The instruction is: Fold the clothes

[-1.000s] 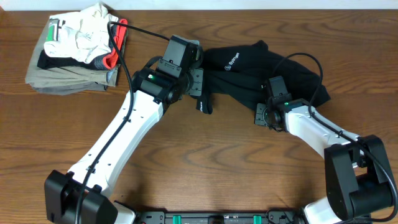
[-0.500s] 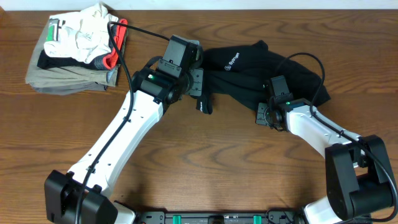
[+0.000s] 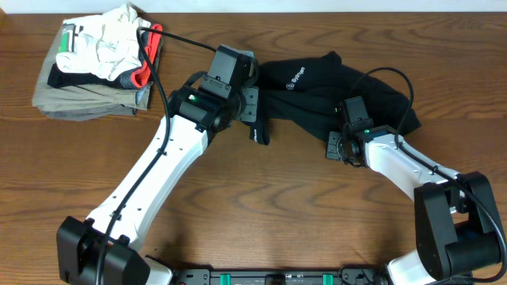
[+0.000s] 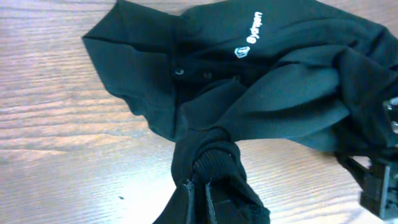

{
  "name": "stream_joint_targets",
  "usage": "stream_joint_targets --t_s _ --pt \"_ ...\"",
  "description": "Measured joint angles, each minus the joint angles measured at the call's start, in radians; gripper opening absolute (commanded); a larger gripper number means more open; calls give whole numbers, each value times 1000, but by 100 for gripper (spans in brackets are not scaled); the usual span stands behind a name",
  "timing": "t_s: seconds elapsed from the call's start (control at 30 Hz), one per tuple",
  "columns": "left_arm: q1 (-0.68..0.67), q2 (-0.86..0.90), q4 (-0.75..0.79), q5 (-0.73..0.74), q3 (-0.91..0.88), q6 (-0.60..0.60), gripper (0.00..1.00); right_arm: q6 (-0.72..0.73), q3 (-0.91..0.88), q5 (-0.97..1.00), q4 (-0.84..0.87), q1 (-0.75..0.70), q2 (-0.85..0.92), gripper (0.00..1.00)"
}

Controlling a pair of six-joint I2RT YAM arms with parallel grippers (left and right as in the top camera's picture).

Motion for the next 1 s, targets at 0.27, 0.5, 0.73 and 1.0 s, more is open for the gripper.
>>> stream_joint_targets --t_s 0.27,0.5,0.73,1.0 --pt "48 -25 -112 -27 60 37 7 -45 204 -4 -253 -53 -133 1" --pt "92 -216 -127 -37 106 59 12 -97 424 -3 -433 -158 -299 1" --pt "97 -323 -160 -66 124 84 12 -141 476 -6 -507 -291 -388 1" --pt "97 -306 -250 -71 124 86 12 -164 476 -54 -511 -378 -404 1"
